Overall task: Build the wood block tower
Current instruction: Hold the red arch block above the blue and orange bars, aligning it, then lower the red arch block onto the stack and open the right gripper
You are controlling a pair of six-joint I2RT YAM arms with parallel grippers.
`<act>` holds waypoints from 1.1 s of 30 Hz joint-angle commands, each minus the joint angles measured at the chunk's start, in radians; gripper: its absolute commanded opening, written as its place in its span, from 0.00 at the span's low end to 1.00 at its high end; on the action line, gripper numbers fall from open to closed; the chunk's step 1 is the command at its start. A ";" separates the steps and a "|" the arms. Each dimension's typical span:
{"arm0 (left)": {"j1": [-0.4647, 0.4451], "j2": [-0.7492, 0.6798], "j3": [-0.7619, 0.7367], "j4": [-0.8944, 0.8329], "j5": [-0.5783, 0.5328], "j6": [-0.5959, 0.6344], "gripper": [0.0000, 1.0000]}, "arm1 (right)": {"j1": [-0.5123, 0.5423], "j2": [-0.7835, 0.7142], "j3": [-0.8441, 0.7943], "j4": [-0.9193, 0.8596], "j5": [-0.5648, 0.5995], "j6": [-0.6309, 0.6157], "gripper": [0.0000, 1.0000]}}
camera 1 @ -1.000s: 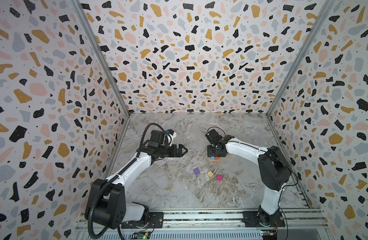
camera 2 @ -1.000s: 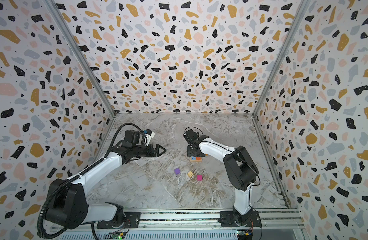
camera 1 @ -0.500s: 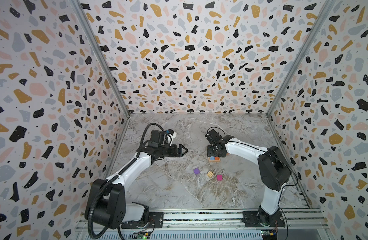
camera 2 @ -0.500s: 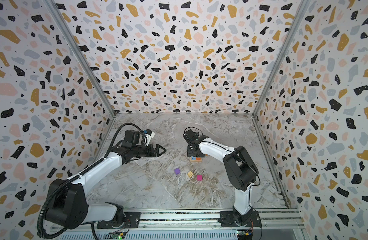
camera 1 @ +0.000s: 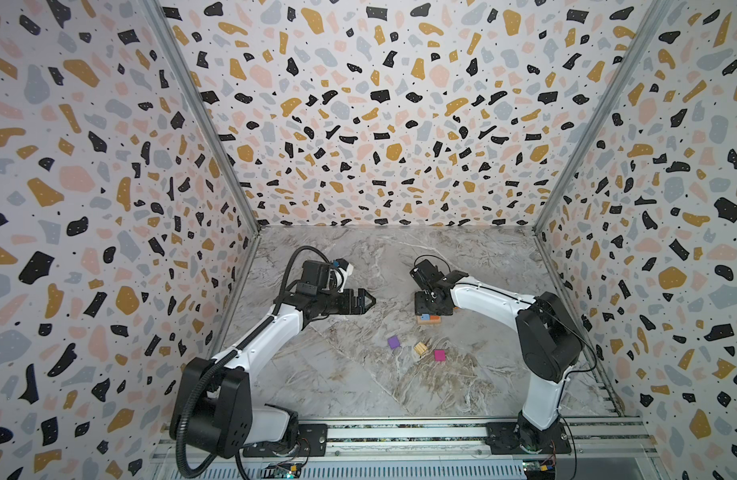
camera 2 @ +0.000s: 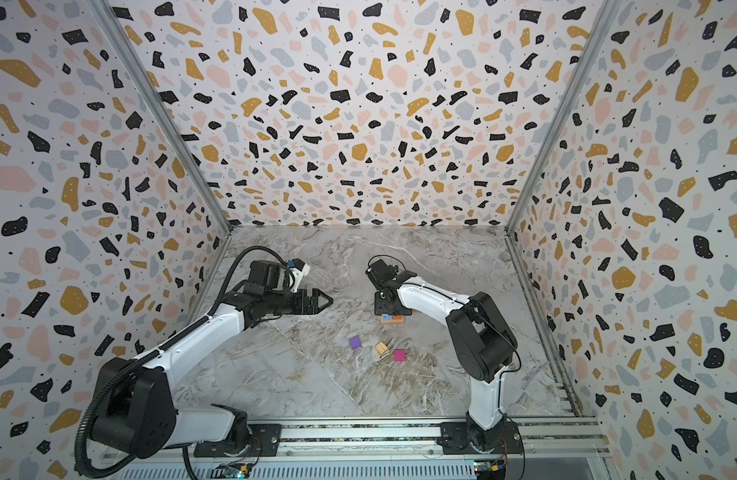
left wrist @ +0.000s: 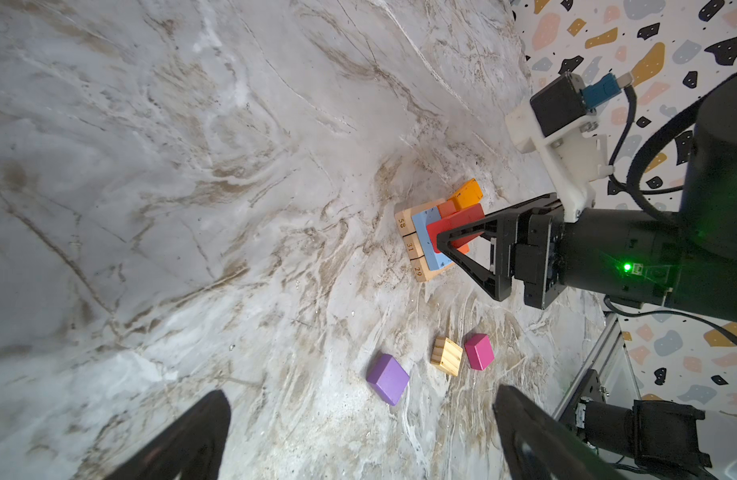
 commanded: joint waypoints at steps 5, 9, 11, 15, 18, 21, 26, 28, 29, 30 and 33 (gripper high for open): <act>0.004 -0.028 -0.014 0.004 0.003 0.003 1.00 | 0.005 -0.010 0.047 -0.034 0.021 -0.004 0.69; 0.003 -0.028 -0.013 0.004 0.003 0.003 1.00 | 0.005 -0.005 0.054 -0.035 0.022 -0.002 0.68; 0.004 -0.029 -0.013 0.004 0.003 0.003 1.00 | 0.004 -0.006 0.057 -0.036 0.022 -0.002 0.68; 0.004 -0.028 -0.013 0.004 0.003 0.004 1.00 | 0.004 -0.001 0.061 -0.037 0.028 -0.003 0.68; 0.004 -0.028 -0.014 0.005 0.003 0.005 1.00 | 0.003 0.002 0.060 -0.042 0.033 -0.003 0.68; 0.003 -0.028 -0.014 0.004 0.003 0.005 1.00 | 0.003 0.000 0.060 -0.041 0.035 -0.002 0.67; 0.003 -0.028 -0.014 0.004 0.002 0.005 1.00 | 0.002 0.000 0.057 -0.038 0.029 -0.003 0.67; 0.004 -0.027 -0.014 0.004 0.002 0.005 1.00 | 0.001 0.000 0.056 -0.039 0.030 -0.002 0.67; 0.004 -0.027 -0.014 0.004 0.003 0.005 1.00 | 0.001 -0.001 0.054 -0.039 0.031 -0.002 0.67; 0.003 -0.027 -0.014 0.003 0.002 0.004 1.00 | 0.001 0.000 0.053 -0.041 0.031 -0.002 0.67; 0.003 -0.026 -0.014 0.004 0.002 0.004 1.00 | 0.003 -0.006 0.050 -0.044 0.031 0.000 0.67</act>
